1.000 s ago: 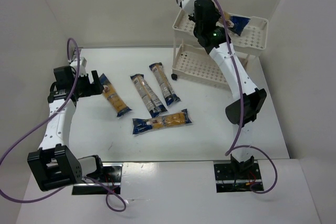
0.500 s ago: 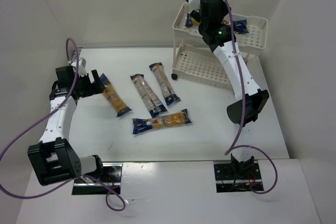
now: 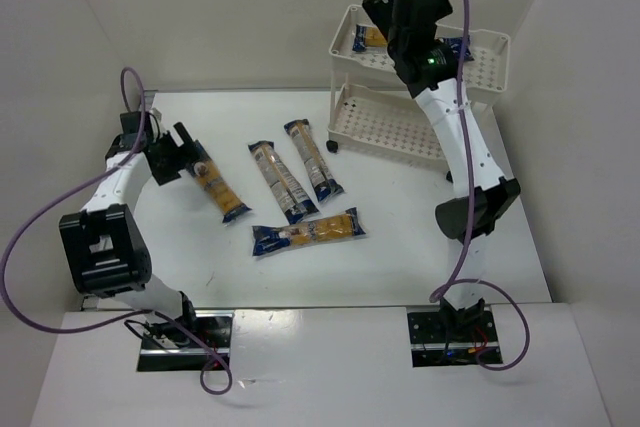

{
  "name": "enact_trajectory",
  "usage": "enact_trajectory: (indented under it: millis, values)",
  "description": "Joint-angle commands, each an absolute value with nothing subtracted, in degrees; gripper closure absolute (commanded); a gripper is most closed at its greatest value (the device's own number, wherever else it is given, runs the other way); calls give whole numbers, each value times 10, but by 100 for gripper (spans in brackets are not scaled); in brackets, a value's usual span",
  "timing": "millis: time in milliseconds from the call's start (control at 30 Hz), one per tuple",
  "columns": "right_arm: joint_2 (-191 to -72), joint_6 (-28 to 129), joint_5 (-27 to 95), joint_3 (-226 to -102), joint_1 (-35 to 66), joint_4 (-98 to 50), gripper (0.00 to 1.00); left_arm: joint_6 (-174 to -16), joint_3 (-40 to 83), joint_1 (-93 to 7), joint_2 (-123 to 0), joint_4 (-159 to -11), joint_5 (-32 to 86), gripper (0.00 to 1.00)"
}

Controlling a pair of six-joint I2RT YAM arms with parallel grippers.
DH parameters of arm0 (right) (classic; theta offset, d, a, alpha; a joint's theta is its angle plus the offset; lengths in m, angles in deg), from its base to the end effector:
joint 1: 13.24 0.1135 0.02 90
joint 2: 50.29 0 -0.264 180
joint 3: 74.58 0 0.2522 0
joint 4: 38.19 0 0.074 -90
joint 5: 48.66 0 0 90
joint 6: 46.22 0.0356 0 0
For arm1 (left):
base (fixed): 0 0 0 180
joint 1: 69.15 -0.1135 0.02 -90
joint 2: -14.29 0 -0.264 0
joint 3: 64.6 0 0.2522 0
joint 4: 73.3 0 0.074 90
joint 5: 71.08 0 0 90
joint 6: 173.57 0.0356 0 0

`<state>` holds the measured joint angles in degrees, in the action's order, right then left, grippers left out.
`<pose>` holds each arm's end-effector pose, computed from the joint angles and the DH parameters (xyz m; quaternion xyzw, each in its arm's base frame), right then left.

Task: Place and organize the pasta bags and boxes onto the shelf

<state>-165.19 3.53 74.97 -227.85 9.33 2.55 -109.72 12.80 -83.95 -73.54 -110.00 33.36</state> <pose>0.4069 0.1478 0.5052 -0.1890 0.6939 -0.3081 0.6228 0.3231 0.0762 0.2522 -0.2800 0.8812 -0.1523 0.3492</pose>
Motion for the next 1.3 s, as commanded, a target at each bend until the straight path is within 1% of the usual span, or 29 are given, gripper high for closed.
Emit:
enact_trajectory:
  millis: [0,100,133,233,267,400,633,900,933,1000,1033,1067,1100,1133,1200,1267]
  values:
    - [-1577,124,743,-2296,90,-67,0,-1146,189,-817,-771,-1101,293,4]
    - [-1546,154,743,-2260,101,-88,0,-1146,227,-775,-819,-1140,234,4]
    - [-1540,160,751,-2236,101,-107,0,-1146,227,-766,-840,-1152,189,4]
    - [-1522,153,775,-2191,120,-142,0,-1146,211,-755,-858,-1186,140,4]
    - [-1515,153,775,-2186,120,-142,0,-1146,205,-755,-858,-1193,133,2]
    - [-1515,146,775,-2180,126,-148,0,-1158,193,-755,-858,-1200,152,0]
    - [-1526,152,769,-2180,131,-143,0,-1158,218,-755,-909,-1155,200,0]
    - [-1515,141,775,-2150,131,-154,0,-1158,229,-721,-960,-1143,195,0]
    - [-1515,135,775,-2144,131,-154,2,-1158,229,-720,-960,-1143,189,11]
    - [-1509,135,775,-2138,131,-159,5,-1158,224,-720,-967,-1143,178,23]
    - [-1504,135,775,-2138,131,-159,6,-1153,224,-720,-967,-1143,166,32]
    - [-1504,135,775,-2138,131,-159,9,-1143,218,-720,-967,-1143,166,45]
    - [-1504,135,775,-2131,131,-159,10,-1137,218,-720,-973,-1143,159,76]
    - [-1499,135,775,-2131,131,-159,12,-1130,218,-720,-973,-1137,158,87]
    - [-1499,135,769,-2125,131,-159,18,-1101,218,-720,-973,-1128,164,99]
    - [-1493,135,769,-2125,131,-159,24,-1075,225,-720,-973,-1115,174,100]
